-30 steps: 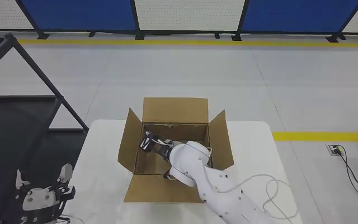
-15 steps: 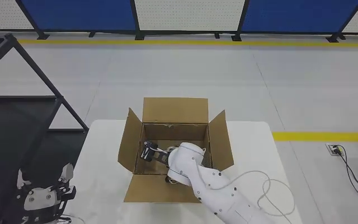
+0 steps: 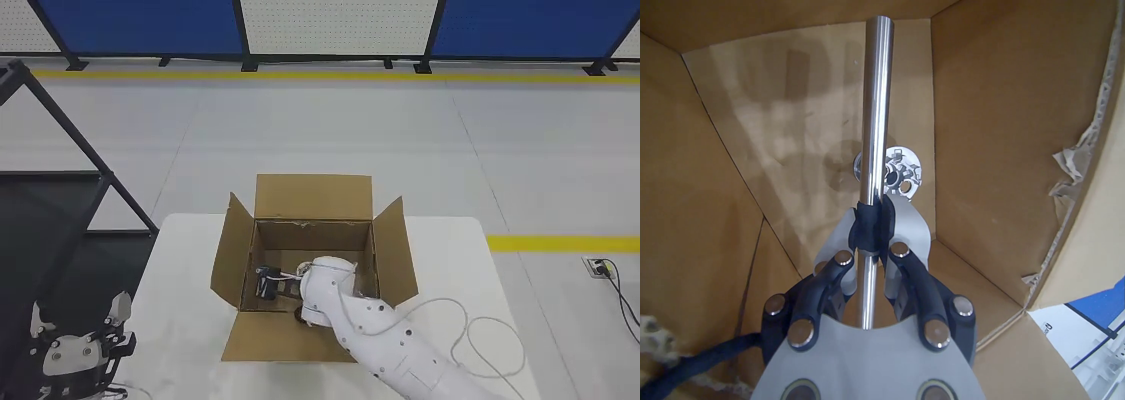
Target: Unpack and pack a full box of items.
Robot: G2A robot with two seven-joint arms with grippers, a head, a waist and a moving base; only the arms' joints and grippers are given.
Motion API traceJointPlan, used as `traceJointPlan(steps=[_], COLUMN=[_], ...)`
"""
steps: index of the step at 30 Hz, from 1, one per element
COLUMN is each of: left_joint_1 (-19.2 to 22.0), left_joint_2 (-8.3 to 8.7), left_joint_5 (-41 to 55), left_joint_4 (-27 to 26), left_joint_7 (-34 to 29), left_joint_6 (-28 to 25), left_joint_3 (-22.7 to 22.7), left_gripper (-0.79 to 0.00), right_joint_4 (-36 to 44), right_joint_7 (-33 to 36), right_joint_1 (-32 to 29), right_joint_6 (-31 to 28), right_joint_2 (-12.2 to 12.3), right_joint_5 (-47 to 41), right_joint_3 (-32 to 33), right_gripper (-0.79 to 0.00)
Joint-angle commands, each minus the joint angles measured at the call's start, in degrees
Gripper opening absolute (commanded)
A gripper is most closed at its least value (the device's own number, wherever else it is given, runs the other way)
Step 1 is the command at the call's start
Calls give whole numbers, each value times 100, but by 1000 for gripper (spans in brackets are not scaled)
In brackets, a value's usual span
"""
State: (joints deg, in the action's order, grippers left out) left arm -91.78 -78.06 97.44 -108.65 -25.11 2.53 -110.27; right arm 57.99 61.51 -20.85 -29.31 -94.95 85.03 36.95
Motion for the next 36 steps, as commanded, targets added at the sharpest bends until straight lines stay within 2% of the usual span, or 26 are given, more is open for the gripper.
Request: traceJointPlan(steps=[1, 9, 21, 22, 25, 26, 29, 36], left_joint_1=[0, 0, 0, 0, 0, 0, 0, 0], left_joint_2=[0, 0, 0, 0, 0, 0, 0, 0], left_joint_5=[0, 0, 0, 0, 0, 0, 0, 0], left_joint_4=[0, 0, 0, 0, 0, 0, 0, 0], left_joint_7=[0, 0, 0, 0, 0, 0, 0, 0], left_joint_6=[0, 0, 0, 0, 0, 0, 0, 0], left_joint_3=[0, 0, 0, 0, 0, 0, 0, 0], left_gripper=[0, 0, 0, 0, 0, 0, 0, 0], right_joint_4=[-278, -1104, -2023, -2089, -2276, -2331, -2455, -2547], right_joint_7=[-7, 628, 1019, 1007, 957, 949, 924, 767], right_joint_1=[130, 540, 977, 1011, 1095, 1120, 1188, 1298], right_joint_6=[-91, -1, -45, -47, -71, -82, -76, 76], right_joint_2=[-68, -398, -818, -849, -931, -956, -1026, -1085], right_joint_5=[-221, -974, -1412, -1430, -1462, -1467, -1471, -1463], right_joint_3=[5, -101, -382, -397, -444, -460, -498, -449], right_gripper=[-785, -785, -785, -650, -622, -579, -514, -483])
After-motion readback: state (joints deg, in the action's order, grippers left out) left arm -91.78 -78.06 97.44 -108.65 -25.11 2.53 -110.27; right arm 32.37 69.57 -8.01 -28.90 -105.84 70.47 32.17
